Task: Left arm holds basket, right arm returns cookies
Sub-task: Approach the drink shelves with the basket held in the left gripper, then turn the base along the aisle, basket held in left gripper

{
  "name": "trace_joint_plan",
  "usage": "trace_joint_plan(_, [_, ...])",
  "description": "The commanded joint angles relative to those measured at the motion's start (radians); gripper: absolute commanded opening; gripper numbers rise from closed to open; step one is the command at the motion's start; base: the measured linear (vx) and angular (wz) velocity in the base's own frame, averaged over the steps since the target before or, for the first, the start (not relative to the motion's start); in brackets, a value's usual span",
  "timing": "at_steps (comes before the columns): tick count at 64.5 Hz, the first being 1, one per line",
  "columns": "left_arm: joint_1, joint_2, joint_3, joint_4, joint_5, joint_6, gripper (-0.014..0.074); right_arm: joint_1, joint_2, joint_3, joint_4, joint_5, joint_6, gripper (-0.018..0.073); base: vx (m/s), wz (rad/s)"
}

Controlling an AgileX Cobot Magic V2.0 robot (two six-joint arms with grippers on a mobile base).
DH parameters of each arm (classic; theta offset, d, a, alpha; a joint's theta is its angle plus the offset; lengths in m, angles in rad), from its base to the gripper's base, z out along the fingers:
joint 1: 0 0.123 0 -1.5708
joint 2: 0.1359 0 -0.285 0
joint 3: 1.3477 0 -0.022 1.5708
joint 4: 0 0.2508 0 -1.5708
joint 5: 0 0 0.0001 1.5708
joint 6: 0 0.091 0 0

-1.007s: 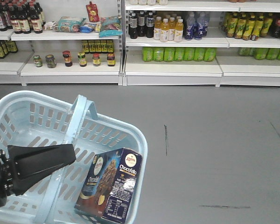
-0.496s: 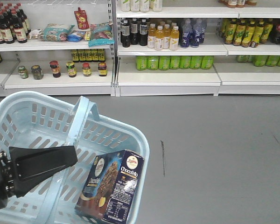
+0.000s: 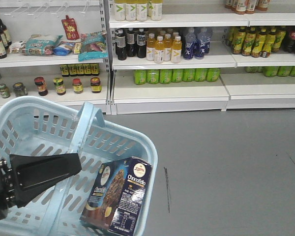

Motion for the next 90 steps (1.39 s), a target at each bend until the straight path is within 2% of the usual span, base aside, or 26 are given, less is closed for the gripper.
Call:
trace_joint_plan(1, [-0.004,-0.014,-0.031,-0.121,0.029,0.016,-0.0007,-0.005,-0.010,0.021,-0.011,-0.078,-0.009,-0.0003,0.34,-0.12])
trace_joint_plan(90, [-0.004,-0.014,-0.031,-0.121,0.025,0.016,-0.0007,-0.005,-0.010,0.021,-0.011,-0.077,-0.009,-0.0003,0.30,-0.21])
